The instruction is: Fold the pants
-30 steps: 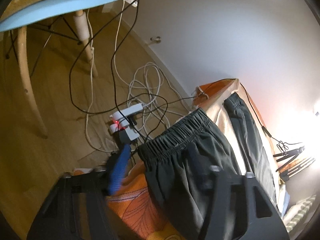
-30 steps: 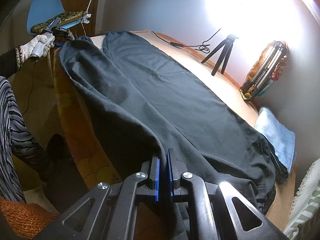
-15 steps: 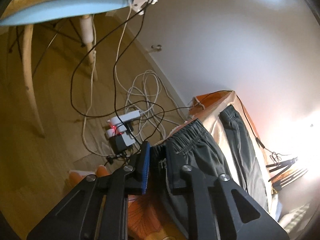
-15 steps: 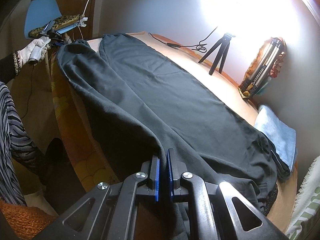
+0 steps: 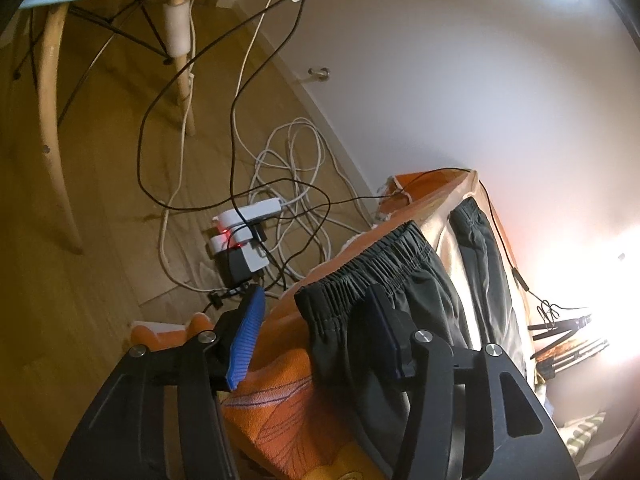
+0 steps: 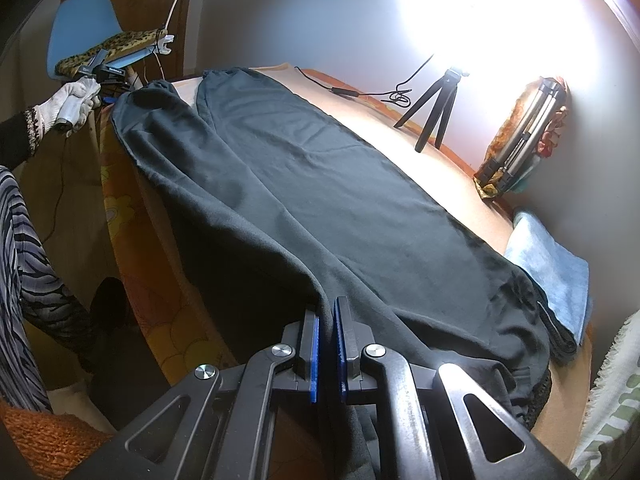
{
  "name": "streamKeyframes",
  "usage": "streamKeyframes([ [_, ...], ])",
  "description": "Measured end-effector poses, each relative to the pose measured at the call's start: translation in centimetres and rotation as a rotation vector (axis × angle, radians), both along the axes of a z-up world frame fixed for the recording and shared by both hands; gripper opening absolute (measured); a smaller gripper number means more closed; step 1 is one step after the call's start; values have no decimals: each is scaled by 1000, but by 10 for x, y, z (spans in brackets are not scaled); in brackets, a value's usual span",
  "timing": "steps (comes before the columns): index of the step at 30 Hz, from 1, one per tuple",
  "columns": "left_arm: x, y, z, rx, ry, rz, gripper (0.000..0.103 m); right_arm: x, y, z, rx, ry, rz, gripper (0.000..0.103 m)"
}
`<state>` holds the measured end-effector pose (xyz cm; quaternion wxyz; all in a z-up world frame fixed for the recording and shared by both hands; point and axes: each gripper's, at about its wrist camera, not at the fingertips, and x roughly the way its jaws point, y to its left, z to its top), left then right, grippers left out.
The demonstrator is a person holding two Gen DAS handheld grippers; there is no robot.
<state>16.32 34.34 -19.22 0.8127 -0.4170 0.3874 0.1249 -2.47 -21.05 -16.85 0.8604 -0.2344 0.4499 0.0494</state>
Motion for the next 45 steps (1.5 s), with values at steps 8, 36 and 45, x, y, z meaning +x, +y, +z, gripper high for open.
streamKeyframes([
  [8, -4, -4, 9, 41, -60, 24, 10, 2, 0, 3, -12, -13, -6, 5],
  [36, 72, -46, 89, 90, -224, -21, 8, 51, -42, 36, -68, -141, -90, 2],
  [45, 133, -66, 98, 125, -209, -34, 7, 94, -77, 48, -84, -169, -145, 1],
])
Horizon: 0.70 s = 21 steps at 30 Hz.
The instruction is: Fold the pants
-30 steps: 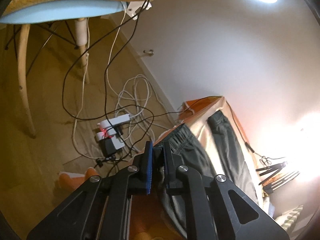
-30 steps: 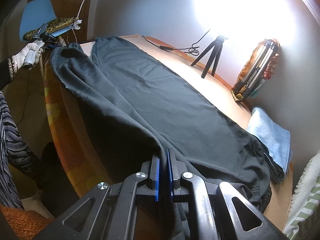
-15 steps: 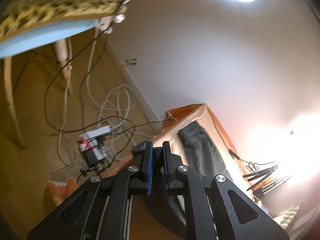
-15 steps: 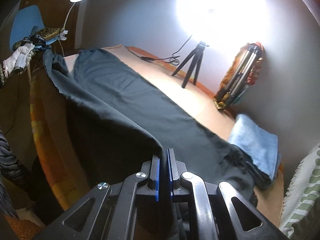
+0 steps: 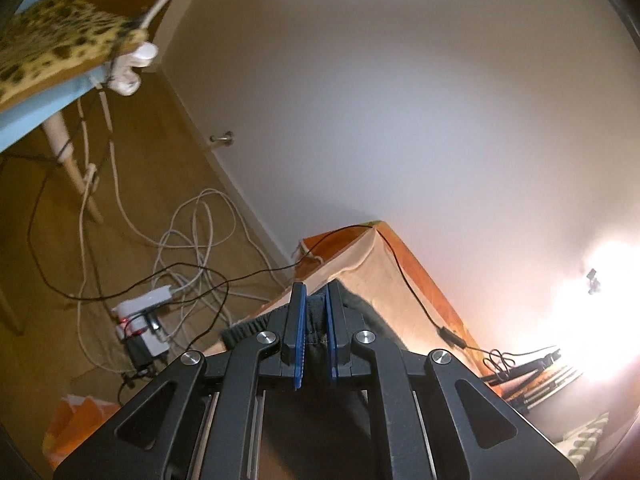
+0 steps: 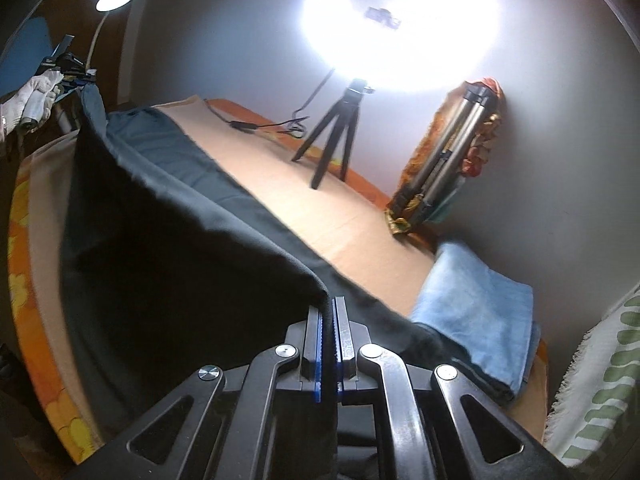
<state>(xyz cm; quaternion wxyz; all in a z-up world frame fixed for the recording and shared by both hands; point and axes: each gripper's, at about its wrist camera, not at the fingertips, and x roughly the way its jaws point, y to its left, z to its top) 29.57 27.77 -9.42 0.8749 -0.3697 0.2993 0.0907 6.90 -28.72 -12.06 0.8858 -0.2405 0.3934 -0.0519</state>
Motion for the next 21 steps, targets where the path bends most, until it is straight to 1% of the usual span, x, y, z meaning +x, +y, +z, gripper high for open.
streamKeyframes([
  [4, 38, -21, -3, 43, 36, -14, 7, 22, -20, -6, 32, 30, -35, 1],
  [7, 63, -30, -13, 71, 75, -20, 7, 38, -34, -21, 26, 75, -46, 1],
  [11, 96, -38, -27, 95, 137, -5, 7, 53, -48, -33, 23, 102, -58, 1],
  [15, 114, -43, -38, 116, 167, 3, 7, 70, -64, -39, 43, 120, -80, 1],
  [17, 123, -48, -44, 143, 190, -2, 7, 79, -70, -44, 46, 137, -92, 1],
  [19, 128, -53, -47, 154, 214, -3, 8, 88, -76, -50, 45, 161, -99, 1],
  [20, 130, -53, -51, 154, 234, 2, 9, 92, -80, -54, 48, 173, -105, 1],
  [21, 131, -53, -52, 147, 233, 3, 13, 96, -82, -57, 53, 183, -110, 1],
])
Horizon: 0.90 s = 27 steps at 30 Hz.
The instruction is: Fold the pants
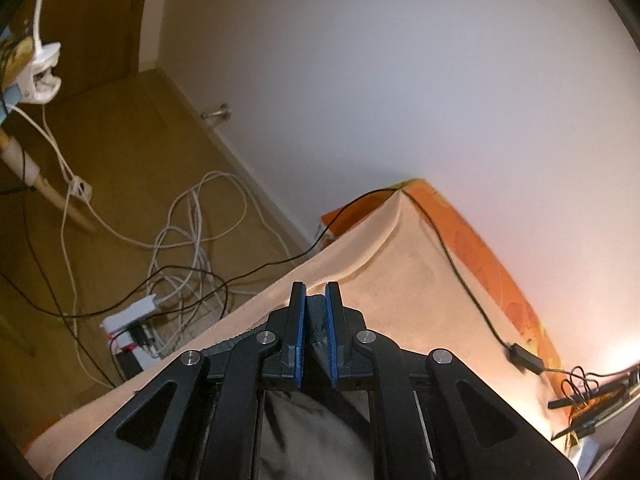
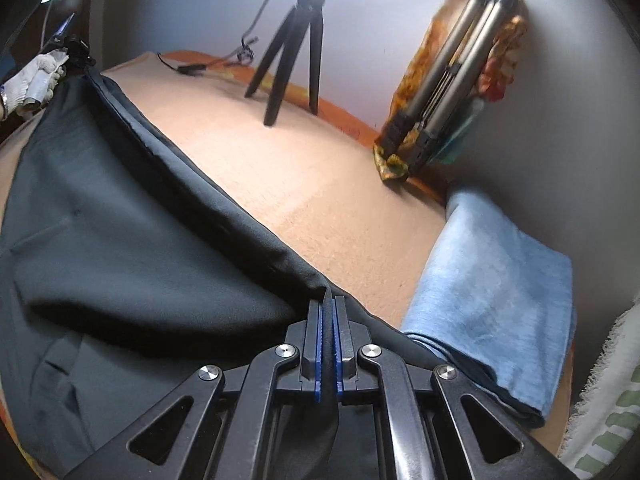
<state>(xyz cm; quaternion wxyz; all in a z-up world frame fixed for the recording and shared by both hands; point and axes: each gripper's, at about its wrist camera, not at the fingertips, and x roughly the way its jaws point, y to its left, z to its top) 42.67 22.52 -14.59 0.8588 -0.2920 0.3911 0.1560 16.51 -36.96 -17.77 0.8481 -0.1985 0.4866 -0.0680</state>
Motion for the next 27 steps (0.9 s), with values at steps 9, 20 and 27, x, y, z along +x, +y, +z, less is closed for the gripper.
streamKeyframes([
  [9, -17, 18, 31, 48, -44, 31, 30, 16, -20, -12, 33, 46, -70, 19],
  [20, -97, 41, 32, -7, -59, -94, 30, -18, 14, 35, -56, -111, -68, 54],
  [27, -98, 45, 1, -83, -5, -119, 44, -56, 102, 56, 86, -114, 122, 57],
])
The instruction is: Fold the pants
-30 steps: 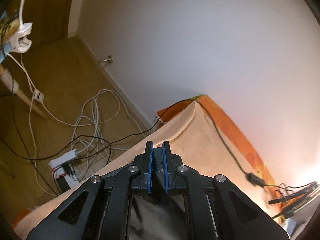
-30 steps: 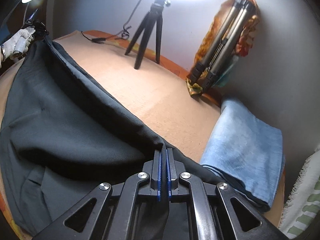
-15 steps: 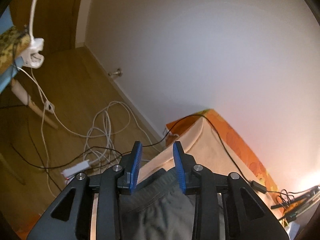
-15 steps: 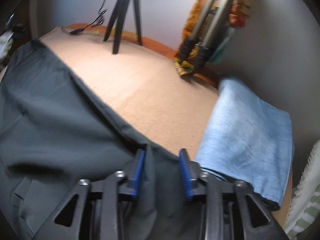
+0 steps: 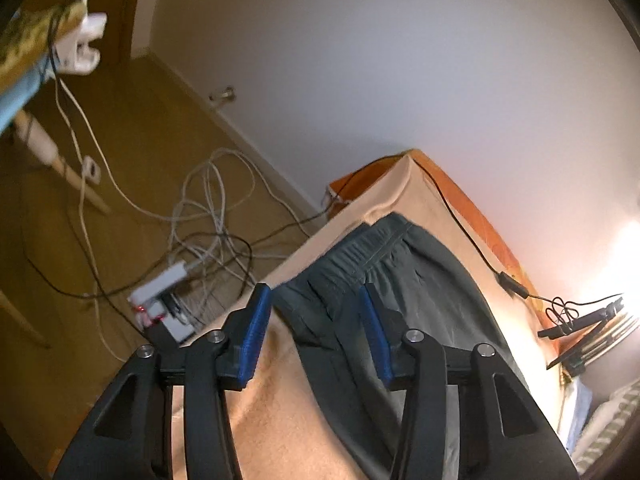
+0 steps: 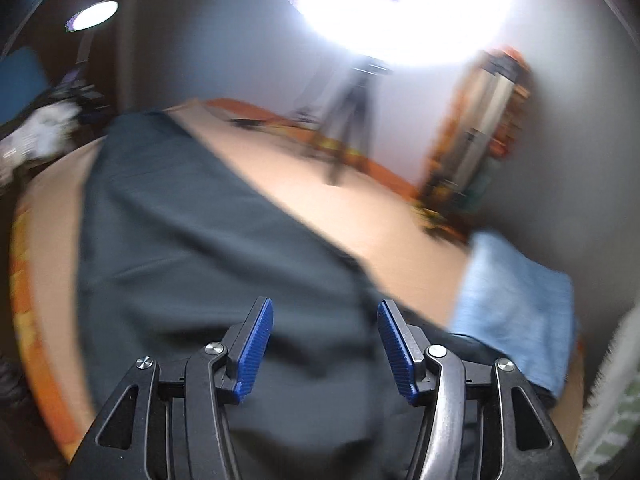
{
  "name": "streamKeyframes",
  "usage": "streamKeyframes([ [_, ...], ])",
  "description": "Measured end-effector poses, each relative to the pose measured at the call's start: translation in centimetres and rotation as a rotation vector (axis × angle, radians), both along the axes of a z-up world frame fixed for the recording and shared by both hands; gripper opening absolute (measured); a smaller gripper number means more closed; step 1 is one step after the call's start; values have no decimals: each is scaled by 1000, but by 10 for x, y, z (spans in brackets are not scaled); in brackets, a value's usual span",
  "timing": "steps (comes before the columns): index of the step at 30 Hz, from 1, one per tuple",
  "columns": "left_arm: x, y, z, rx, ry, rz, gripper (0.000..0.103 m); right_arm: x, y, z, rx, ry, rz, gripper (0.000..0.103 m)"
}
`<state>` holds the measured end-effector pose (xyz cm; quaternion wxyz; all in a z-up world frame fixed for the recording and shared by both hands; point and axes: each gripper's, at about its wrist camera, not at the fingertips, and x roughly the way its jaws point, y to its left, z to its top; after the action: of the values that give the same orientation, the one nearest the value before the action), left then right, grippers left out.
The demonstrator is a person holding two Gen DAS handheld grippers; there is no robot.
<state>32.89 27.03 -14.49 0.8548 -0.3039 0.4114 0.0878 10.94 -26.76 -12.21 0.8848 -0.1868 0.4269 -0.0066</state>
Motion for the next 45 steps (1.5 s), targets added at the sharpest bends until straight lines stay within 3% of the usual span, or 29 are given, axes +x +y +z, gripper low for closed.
streamKeyframes([
  [4, 3, 0, -8, -14, -1, 10, 44, -14, 49, -15, 55, 76, 131, 56],
  [11, 4, -2, -14, -11, -1, 40, 44, -24, 90, -50, 136, 186, 223, 56],
  [16, 7, -8, -9, 66, 2, 44, 43, -30, 114, -68, 150, 252, 272, 55],
  [19, 7, -9, -7, 102, 1, 47, 30, -33, 122, -74, 142, 280, 288, 53],
  [21, 7, -9, -6, 117, -6, 48, 12, -31, 123, -76, 139, 294, 277, 46],
  [22, 6, -9, -4, 130, -7, 49, 9, -29, 122, -78, 145, 301, 271, 43],
  [25, 5, -4, -3, 121, -17, 39, 9, -26, 117, -83, 155, 321, 251, 32],
  [29, 4, -1, 1, 126, -25, 23, 7, -25, 114, -84, 176, 337, 249, 8],
  [32, 3, -1, 3, 134, -33, 10, 7, -24, 115, -81, 178, 324, 253, 0],
  [38, 4, -3, 9, 187, -33, 26, 7, -20, 111, -67, 224, 290, 236, 0],
  [41, 3, 4, 8, 121, -46, 33, 8, -18, 108, -62, 246, 287, 229, 0],
  [45, 11, 1, 3, 74, -39, -26, 30, -18, 110, -64, 235, 289, 236, 0],
])
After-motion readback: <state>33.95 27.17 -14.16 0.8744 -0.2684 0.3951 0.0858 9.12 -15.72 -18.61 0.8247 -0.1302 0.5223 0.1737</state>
